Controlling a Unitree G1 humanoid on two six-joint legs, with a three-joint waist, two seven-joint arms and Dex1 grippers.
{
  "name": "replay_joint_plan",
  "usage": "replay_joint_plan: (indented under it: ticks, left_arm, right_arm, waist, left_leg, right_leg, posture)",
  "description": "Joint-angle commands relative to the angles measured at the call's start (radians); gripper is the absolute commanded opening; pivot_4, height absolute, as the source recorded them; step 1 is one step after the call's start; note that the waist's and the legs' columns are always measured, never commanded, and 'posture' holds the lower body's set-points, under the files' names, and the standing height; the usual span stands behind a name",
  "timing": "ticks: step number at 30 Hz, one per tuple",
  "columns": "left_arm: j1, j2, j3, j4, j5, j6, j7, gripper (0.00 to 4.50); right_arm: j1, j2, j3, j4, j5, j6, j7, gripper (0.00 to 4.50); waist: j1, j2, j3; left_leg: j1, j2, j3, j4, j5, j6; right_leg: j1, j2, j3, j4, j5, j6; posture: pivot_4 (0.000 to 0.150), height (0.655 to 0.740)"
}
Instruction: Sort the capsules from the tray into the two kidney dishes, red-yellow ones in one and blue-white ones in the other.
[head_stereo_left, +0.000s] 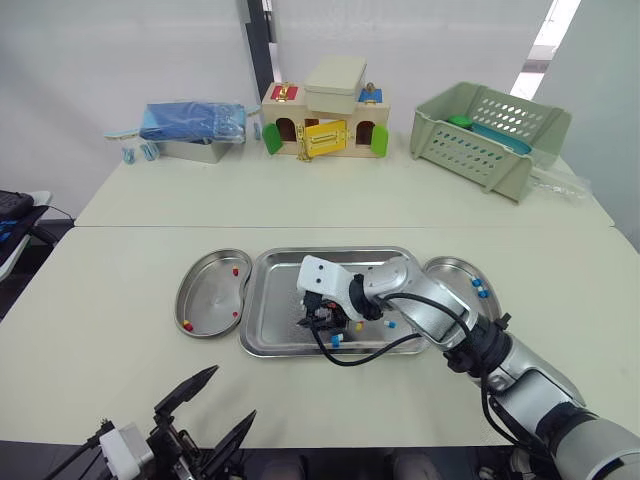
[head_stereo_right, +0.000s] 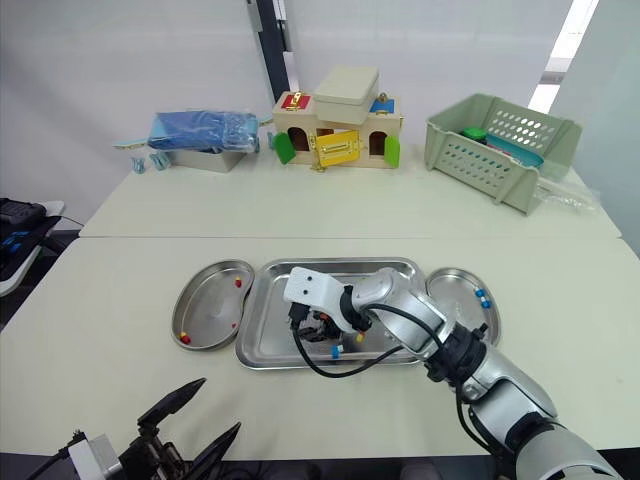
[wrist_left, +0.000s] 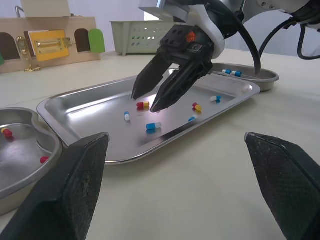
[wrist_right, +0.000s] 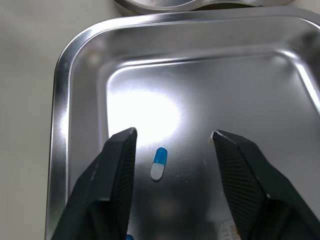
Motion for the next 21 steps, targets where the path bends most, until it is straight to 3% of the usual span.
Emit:
replay_joint_plan:
  ticks: [1,15,21]
  left_arm:
    - [0.013,0.000,-0.010,-0.026,0.006,-0.022,0.005,4.50]
    - [0.015,0.004,-0.011,-0.031,0.008,-0.024,0.007,4.50]
    - [0.009,0.003,-0.015,-0.034,0.014,-0.021,0.016,4.50]
  right_arm:
    - [-0.012,0.008,0.006,-0.003,-0.019,-0.019,0.013,1.94]
    - [0.018,0.015,0.087,0.046,-0.087,-0.056,0.040,1.94]
    - [0.026,0.013,0.091,0.051,-0.114,-0.074,0.049,0.62]
  waist:
    - [-0.001,0.000,0.000]
    - [-0.007,0.000,0.000]
    - [-0.007,0.000,0.000]
  left_leg:
    - [0.000,0.000,0.000,0.000,0.000,0.000]
    - [0.000,0.000,0.000,0.000,0.000,0.000]
    - [0.000,0.000,0.000,0.000,0.000,0.000]
  right_leg:
    - [0.000,0.000,0.000,0.000,0.000,0.000]
    - [-0.001,0.000,0.000,0.000,0.000,0.000]
    - [-0.001,0.000,0.000,0.000,0.000,0.000]
  posture:
    - [0.150,0.7400]
    - [0.150,0.7400]
    - [0.150,0.7400]
